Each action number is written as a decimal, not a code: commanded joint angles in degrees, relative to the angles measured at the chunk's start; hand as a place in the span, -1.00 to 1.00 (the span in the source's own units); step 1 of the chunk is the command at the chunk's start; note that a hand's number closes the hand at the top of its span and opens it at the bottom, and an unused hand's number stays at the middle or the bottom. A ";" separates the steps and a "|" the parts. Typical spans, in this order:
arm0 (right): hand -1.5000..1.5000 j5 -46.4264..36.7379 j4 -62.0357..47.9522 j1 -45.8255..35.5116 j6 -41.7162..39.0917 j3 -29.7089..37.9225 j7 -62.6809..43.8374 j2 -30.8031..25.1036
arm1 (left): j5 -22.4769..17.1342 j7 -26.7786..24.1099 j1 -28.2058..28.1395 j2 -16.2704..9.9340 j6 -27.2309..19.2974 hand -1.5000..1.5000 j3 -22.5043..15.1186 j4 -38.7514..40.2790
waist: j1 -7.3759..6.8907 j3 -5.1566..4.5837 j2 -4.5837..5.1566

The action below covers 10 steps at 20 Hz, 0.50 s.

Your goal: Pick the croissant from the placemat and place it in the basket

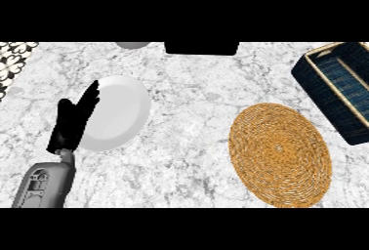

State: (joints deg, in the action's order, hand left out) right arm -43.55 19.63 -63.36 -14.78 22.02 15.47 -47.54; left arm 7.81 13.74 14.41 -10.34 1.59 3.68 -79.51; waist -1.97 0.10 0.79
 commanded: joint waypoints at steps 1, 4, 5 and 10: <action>-1.00 3.76 -0.89 -1.53 2.92 4.16 0.61 0.19 | 0.50 -0.10 -0.27 0.05 -0.17 0.00 -0.06 0.75 | 0.33 -0.02 -0.17; -1.00 6.76 -1.28 -3.03 4.38 8.04 -1.25 -3.20 | -0.87 -1.29 -0.98 -1.28 1.61 0.00 0.95 0.37 | 0.24 -0.03 -0.24; -1.00 6.23 -1.99 -2.40 8.38 8.19 -1.02 -2.70 | -1.45 0.02 0.51 -2.54 2.61 0.00 1.58 -0.23 | -0.37 0.02 0.06; -1.00 9.64 -4.49 -0.78 6.23 12.61 -1.20 -10.48 | 0.76 -2.36 2.10 -0.99 -0.24 0.00 1.38 4.33 | 0.86 0.02 0.25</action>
State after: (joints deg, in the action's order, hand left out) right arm -36.14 16.78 -64.70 -8.15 31.61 14.43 -53.41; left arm 7.71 12.56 14.74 -11.16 2.11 4.59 -78.11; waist -1.68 0.10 0.82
